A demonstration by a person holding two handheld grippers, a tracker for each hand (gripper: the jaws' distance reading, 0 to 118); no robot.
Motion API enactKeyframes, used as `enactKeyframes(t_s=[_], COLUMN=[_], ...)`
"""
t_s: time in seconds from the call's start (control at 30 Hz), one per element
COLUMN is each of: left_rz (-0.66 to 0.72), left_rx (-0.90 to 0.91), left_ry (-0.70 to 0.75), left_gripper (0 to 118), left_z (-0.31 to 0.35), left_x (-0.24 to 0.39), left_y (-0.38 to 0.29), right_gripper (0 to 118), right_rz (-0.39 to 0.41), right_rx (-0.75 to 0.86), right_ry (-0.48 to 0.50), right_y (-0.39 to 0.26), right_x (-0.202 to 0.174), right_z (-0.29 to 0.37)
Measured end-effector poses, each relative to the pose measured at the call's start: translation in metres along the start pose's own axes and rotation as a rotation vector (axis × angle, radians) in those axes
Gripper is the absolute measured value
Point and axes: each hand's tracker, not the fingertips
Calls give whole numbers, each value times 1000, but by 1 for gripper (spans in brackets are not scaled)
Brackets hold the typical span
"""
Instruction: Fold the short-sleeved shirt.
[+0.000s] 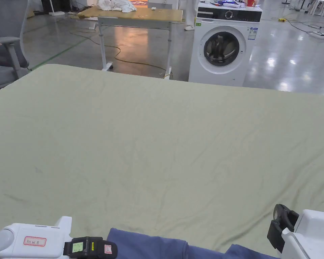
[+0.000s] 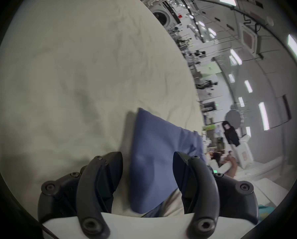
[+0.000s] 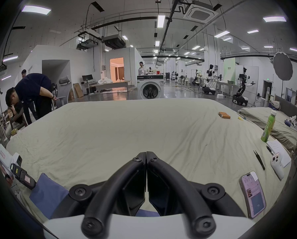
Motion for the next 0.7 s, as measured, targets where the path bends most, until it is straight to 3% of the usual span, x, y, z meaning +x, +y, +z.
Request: enactKeyframes(t_s=[0.17, 0.27, 0.3, 0.53, 0.7], left_rz=[37, 10, -23, -116, -197], left_rx=[-31, -29, -35, 4, 40], left_ry=[-153, -49, -28, -42, 74], left_gripper=[59, 17, 11, 6, 6], left_z=[-28, -35, -36, -9, 36], left_x=[-21, -20, -18, 20, 62], left_y=[-1, 2, 2, 9, 27], right_gripper=[0, 0, 0, 0, 0], right_rz=[-3, -4, -3, -18, -16], right_rx=[-7, -10, -11, -21, -22], right_ry=[-1, -4, -7, -11, -6], right_y=[-1, -2, -2, -5, -5], right_x=[1, 4, 5, 9, 9], right_z=[1, 3, 3, 1, 0])
